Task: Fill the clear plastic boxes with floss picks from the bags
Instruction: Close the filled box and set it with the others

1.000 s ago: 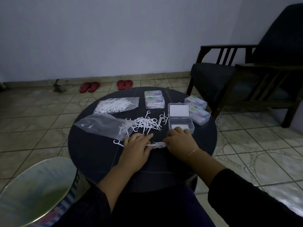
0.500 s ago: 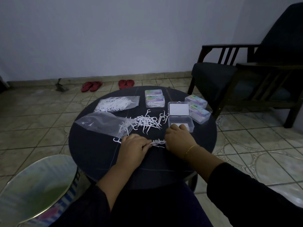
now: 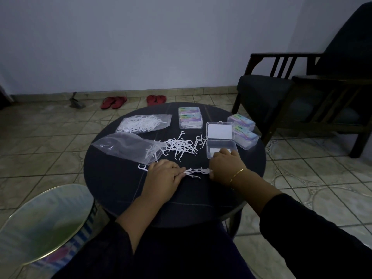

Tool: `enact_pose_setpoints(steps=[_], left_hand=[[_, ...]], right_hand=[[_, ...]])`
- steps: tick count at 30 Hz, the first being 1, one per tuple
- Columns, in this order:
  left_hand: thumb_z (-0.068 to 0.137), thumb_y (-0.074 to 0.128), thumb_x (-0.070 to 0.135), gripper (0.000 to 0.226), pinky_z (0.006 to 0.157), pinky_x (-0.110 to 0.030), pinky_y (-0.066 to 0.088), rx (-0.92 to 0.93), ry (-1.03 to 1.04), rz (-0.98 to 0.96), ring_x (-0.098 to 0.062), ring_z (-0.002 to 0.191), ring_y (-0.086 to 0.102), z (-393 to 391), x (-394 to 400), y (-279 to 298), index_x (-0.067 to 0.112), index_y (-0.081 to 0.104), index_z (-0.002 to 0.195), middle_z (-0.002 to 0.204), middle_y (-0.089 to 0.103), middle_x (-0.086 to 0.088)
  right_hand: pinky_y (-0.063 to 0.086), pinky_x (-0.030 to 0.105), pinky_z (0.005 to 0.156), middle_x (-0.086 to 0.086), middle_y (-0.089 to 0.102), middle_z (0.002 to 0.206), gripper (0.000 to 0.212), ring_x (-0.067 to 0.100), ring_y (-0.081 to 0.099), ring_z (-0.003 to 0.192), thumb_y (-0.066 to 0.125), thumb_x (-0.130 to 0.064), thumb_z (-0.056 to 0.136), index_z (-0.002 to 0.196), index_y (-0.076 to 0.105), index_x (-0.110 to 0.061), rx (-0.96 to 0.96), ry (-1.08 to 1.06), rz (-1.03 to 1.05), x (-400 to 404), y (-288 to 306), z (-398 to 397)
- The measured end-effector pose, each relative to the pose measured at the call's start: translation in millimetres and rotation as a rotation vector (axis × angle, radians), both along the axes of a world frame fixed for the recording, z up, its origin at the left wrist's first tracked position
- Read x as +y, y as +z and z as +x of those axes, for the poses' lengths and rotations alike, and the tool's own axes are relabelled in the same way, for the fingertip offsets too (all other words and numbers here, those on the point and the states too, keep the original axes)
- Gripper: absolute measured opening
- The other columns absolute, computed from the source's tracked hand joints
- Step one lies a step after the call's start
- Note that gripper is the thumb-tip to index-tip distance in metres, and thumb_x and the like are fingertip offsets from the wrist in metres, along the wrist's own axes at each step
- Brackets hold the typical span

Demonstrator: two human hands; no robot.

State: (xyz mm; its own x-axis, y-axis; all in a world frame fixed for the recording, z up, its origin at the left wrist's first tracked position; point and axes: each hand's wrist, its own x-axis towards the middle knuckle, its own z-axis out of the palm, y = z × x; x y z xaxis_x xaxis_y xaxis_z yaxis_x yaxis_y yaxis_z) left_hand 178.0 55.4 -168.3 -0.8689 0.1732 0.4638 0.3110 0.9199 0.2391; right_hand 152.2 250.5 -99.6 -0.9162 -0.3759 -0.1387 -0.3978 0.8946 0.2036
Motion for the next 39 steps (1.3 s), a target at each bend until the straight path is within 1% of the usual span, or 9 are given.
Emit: enact_pose_setpoints(steps=[6, 9, 13, 18, 21, 26, 30, 34, 39], left_hand=[[0.088, 0.035, 0.052, 0.046, 0.085, -0.029, 0.026, -0.021, -0.012, -0.047, -0.014, 0.095, 0.056, 1.2, 2.3, 2.1, 0.033, 0.074, 0.101, 0.089, 0.063, 0.016], [0.092, 0.045, 0.048, 0.033, 0.088, -0.033, 0.026, -0.046, -0.036, -0.126, -0.014, 0.101, 0.055, -1.1, 2.3, 10.6, 0.036, 0.070, 0.109, 0.096, 0.063, 0.015], [0.092, 0.053, 0.048, 0.028, 0.098, -0.032, 0.018, -0.318, -0.002, -0.191, -0.008, 0.116, 0.046, -10.8, 3.9, 36.7, 0.040, 0.064, 0.117, 0.115, 0.060, 0.017], [0.085, 0.062, 0.049, 0.042, 0.101, -0.034, 0.021, -0.491, 0.045, -0.231, -0.008, 0.113, 0.052, -26.7, 9.1, 52.1, 0.035, 0.060, 0.124, 0.107, 0.067, 0.016], [0.084, 0.062, 0.052, 0.034, 0.106, -0.040, 0.018, -0.522, 0.088, -0.341, -0.013, 0.120, 0.050, -29.8, 12.8, 57.9, 0.037, 0.066, 0.115, 0.119, 0.064, 0.015], [0.085, 0.064, 0.045, 0.016, 0.108, -0.044, 0.014, -0.507, 0.085, -0.381, -0.012, 0.109, 0.055, -29.0, 17.8, 65.6, 0.036, 0.074, 0.092, 0.103, 0.069, 0.015], [0.085, 0.063, 0.043, 0.018, 0.110, -0.045, 0.013, -0.571, 0.090, -0.399, -0.011, 0.105, 0.058, -29.7, 13.7, 71.5, 0.030, 0.074, 0.090, 0.099, 0.070, 0.013], [0.083, 0.064, 0.040, 0.013, 0.110, -0.046, 0.011, -0.641, 0.080, -0.333, -0.012, 0.106, 0.057, -27.2, 12.2, 71.2, 0.030, 0.070, 0.089, 0.099, 0.069, 0.012], [0.081, 0.065, 0.042, 0.010, 0.107, -0.043, 0.014, -0.604, 0.051, -0.341, -0.012, 0.097, 0.058, -22.4, 13.9, 70.2, 0.032, 0.065, 0.079, 0.088, 0.066, 0.011]], right_hand=[[0.029, 0.045, 0.105, 0.007, 0.050, 0.130, 0.041, 0.027, 0.035, 0.128, 0.052, -0.045, 0.091, 0.122, 0.058, -0.019, -0.099, -0.069, -0.059, 8.0, 0.6, -7.1], [0.030, 0.044, 0.105, 0.006, 0.052, 0.127, 0.038, 0.027, 0.036, 0.127, 0.053, -0.045, 0.090, 0.118, 0.061, -0.020, -0.120, -0.075, -0.062, 9.5, 0.7, -10.8], [0.032, 0.043, 0.102, 0.005, 0.057, 0.124, 0.032, 0.026, 0.044, 0.121, 0.051, -0.037, 0.092, 0.117, 0.061, -0.019, -0.083, -0.076, -0.102, 9.9, 0.6, -12.8], [0.027, 0.048, 0.105, 0.004, 0.056, 0.122, 0.034, 0.025, 0.044, 0.121, 0.047, -0.043, 0.093, 0.116, 0.063, -0.023, -0.110, -0.039, -0.058, 8.8, 4.2, -9.4], [0.026, 0.048, 0.106, 0.005, 0.056, 0.123, 0.037, 0.026, 0.044, 0.122, 0.045, -0.044, 0.094, 0.118, 0.061, -0.021, -0.085, -0.051, -0.026, 5.7, 3.9, -8.7], [0.024, 0.046, 0.107, 0.004, 0.061, 0.119, 0.030, 0.024, 0.046, 0.121, 0.049, -0.031, 0.094, 0.118, 0.059, -0.017, -0.022, -0.089, -0.047, 3.5, 0.9, -13.0], [0.021, 0.048, 0.109, 0.005, 0.057, 0.124, 0.038, 0.026, 0.040, 0.127, 0.054, -0.034, 0.092, 0.125, 0.053, -0.015, -0.123, -0.129, -0.048, 2.7, 7.1, -16.9], [0.028, 0.045, 0.108, 0.007, 0.051, 0.132, 0.047, 0.028, 0.036, 0.130, 0.058, -0.044, 0.089, 0.125, 0.055, -0.014, -0.208, -0.150, -0.080, 4.0, 8.7, -19.2], [0.034, 0.044, 0.104, 0.009, 0.049, 0.132, 0.051, 0.029, 0.036, 0.128, 0.062, -0.047, 0.084, 0.123, 0.058, -0.014, -0.218, -0.157, -0.124, 5.1, 5.0, -17.2]])
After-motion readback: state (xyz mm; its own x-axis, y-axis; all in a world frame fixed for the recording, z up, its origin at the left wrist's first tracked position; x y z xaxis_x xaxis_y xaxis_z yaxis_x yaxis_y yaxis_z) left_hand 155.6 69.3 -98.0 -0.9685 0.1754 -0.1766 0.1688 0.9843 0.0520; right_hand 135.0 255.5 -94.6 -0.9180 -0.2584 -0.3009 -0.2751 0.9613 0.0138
